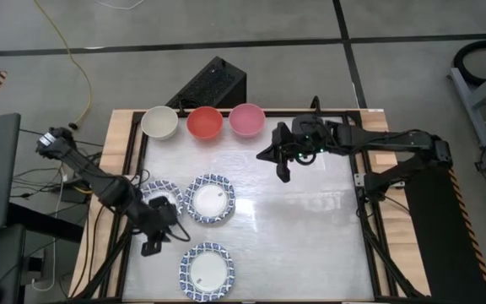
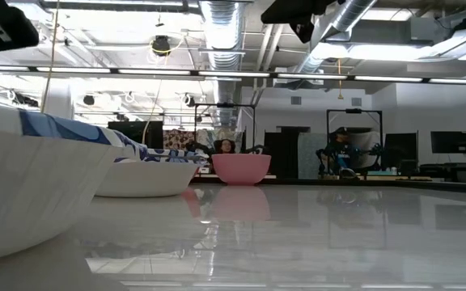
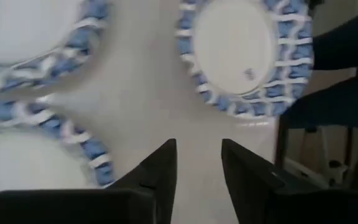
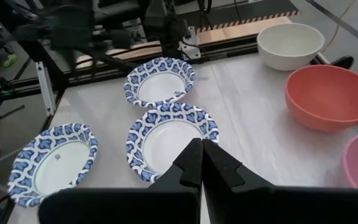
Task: Nest bowls inside each other by size order
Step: Stack the white patterned bowl on top of the white patterned bowl
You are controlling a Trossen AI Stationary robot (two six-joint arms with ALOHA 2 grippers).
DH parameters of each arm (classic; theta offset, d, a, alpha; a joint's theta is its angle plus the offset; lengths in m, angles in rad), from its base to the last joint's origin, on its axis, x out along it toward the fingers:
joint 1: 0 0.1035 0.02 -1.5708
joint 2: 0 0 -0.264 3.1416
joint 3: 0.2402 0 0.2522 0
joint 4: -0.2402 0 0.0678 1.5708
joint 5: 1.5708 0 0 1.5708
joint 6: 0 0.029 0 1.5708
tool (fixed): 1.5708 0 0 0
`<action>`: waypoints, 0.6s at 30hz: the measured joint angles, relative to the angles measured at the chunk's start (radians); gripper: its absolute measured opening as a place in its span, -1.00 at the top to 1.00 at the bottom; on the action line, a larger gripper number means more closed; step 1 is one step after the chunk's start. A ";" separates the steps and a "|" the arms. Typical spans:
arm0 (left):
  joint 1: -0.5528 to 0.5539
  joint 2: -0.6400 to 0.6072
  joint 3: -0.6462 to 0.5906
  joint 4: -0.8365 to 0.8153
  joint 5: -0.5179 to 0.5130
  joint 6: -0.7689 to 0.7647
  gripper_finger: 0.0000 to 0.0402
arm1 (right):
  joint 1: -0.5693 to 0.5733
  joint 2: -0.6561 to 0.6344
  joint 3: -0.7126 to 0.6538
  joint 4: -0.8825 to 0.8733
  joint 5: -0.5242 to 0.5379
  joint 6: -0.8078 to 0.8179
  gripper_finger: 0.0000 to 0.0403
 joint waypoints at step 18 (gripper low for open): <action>0.041 -0.046 0.045 -0.007 -0.307 0.148 0.12 | -0.009 0.000 0.000 0.032 -0.011 0.001 0.87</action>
